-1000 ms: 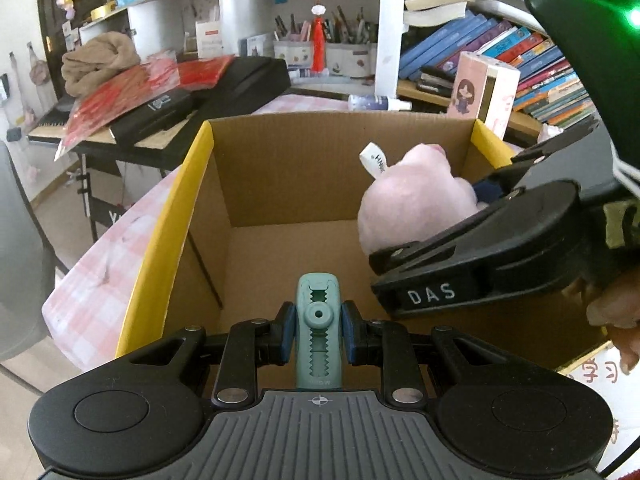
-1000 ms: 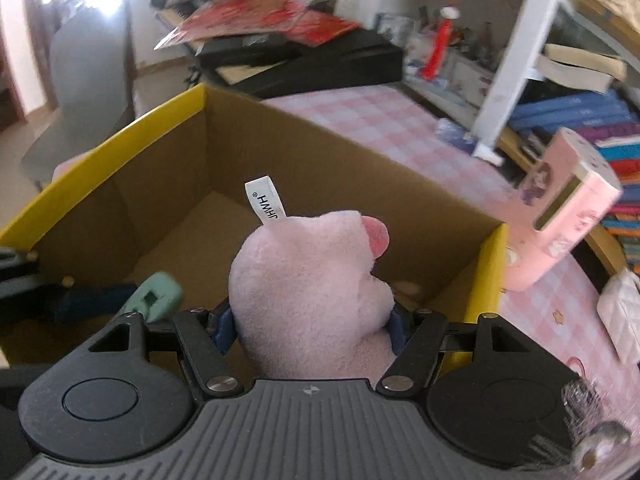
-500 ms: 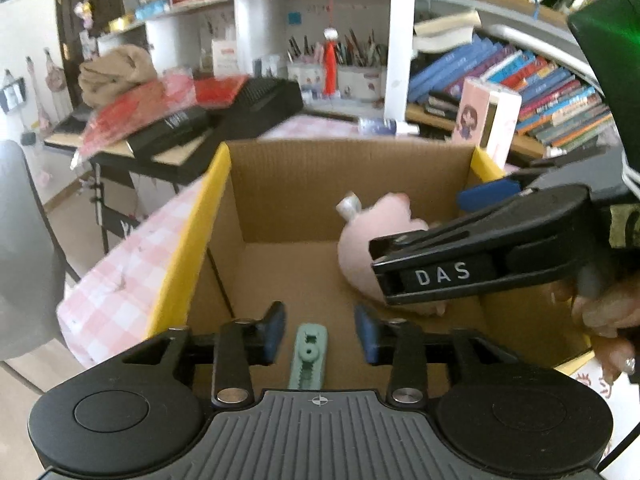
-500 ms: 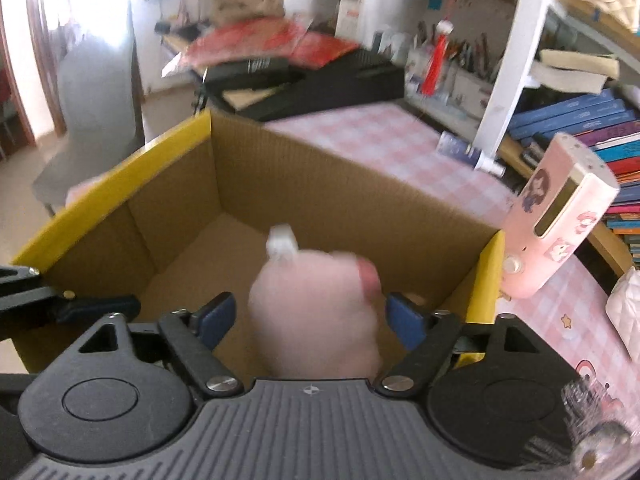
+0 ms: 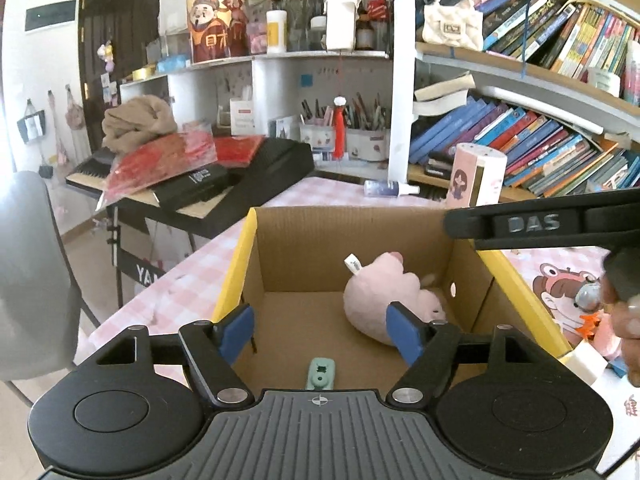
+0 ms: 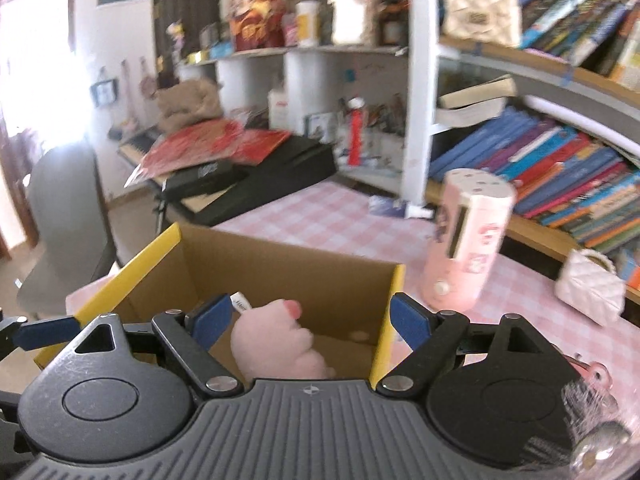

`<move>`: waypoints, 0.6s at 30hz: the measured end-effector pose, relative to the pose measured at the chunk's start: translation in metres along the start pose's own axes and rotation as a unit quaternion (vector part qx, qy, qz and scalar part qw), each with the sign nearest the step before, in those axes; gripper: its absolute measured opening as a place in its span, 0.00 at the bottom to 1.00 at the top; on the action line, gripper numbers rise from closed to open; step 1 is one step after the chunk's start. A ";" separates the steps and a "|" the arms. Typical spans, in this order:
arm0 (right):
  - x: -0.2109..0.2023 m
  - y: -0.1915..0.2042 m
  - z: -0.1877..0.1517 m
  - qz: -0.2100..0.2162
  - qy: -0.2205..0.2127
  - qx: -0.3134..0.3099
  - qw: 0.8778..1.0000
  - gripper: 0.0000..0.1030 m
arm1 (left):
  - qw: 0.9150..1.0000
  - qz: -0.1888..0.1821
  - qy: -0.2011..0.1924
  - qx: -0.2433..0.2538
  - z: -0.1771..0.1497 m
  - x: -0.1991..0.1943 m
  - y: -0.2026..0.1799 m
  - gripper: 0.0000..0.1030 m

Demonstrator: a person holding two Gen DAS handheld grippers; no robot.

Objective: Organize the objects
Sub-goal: 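Lower both held objects into the yellow box and open both grippers, then withdraw both open grippers up and away from the yellow box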

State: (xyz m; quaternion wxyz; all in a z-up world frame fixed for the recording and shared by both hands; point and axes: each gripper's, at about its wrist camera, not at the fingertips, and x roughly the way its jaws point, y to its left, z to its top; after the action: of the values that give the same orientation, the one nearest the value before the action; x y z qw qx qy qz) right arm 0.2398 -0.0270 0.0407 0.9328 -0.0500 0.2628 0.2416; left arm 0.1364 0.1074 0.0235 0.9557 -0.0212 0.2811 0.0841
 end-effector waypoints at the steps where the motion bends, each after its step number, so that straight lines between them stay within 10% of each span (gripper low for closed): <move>1: -0.005 -0.001 -0.001 -0.006 -0.003 0.003 1.000 0.83 | 1.000 -0.001 -0.001 -0.004 -0.001 -0.002 0.002 0.73; 18: -0.084 0.024 -0.062 -0.095 -0.015 0.035 0.995 0.85 | 1.000 -0.009 -0.001 -0.013 -0.035 -0.051 0.026 0.84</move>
State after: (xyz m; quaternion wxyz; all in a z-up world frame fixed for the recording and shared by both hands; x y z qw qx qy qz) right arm 0.1366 -0.0554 0.0317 0.9565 -0.0388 0.2510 0.1434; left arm 0.0705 0.1227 0.0217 0.9564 -0.0360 0.2787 0.0794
